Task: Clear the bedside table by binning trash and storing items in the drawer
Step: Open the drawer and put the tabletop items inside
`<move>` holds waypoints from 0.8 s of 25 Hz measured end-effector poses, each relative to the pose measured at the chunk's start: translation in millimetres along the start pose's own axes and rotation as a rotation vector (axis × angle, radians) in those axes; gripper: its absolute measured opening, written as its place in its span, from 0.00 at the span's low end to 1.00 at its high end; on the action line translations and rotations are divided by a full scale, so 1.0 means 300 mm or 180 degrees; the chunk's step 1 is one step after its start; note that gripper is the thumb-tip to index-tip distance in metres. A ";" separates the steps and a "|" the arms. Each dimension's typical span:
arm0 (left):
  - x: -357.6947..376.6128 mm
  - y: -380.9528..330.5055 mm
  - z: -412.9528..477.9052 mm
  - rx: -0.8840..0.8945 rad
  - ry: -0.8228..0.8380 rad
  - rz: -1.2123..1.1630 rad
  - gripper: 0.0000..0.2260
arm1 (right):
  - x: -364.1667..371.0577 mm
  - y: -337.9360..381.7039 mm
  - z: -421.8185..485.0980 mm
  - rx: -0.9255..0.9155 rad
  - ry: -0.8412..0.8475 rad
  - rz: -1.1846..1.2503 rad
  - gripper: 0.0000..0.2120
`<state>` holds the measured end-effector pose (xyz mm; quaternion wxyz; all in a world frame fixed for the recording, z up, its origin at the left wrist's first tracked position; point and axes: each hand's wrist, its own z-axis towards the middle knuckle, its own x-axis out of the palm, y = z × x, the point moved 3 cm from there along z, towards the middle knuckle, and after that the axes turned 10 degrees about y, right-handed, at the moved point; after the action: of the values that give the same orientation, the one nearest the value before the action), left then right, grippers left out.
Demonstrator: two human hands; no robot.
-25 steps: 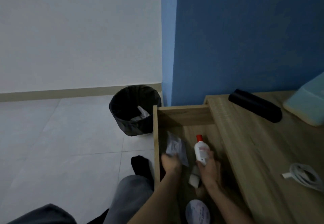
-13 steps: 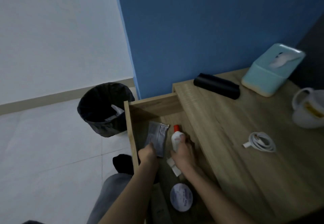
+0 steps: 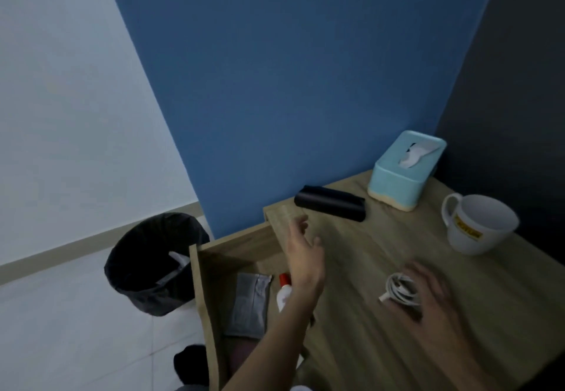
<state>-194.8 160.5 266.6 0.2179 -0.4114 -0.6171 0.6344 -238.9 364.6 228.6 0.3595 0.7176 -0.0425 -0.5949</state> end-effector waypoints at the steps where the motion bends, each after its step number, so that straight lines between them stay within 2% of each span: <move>1: 0.040 -0.014 0.010 0.0015 0.0244 0.0099 0.19 | 0.019 -0.031 0.005 -0.0059 0.0019 -0.0086 0.38; 3: 0.094 -0.019 0.041 0.0067 0.0649 0.0415 0.21 | 0.054 -0.065 0.019 -0.0143 -0.0046 -0.0277 0.43; 7: 0.151 -0.016 0.181 0.0354 0.1010 0.1680 0.26 | 0.074 -0.077 0.057 -0.0188 -0.0091 -0.0381 0.42; 9: 0.165 -0.013 0.252 0.0240 0.1165 0.2147 0.29 | 0.078 -0.079 0.058 -0.0223 -0.0101 -0.0404 0.41; 13: 0.200 -0.010 0.334 -0.0069 0.1491 0.2494 0.31 | 0.069 -0.080 0.061 -0.0218 -0.0129 -0.0235 0.42; 16: 0.242 -0.009 0.351 -0.0098 0.1406 0.2917 0.33 | 0.070 -0.087 0.057 -0.0343 -0.0200 -0.0166 0.41; 20: 0.237 -0.045 0.364 0.0010 0.1147 0.3329 0.29 | 0.068 -0.082 0.055 -0.0485 -0.0269 -0.0008 0.42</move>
<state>-324.6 152.4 250.8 -0.0234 -0.7648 -0.2825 0.5786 -256.6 364.9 197.3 0.4102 0.6625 -0.0114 -0.6267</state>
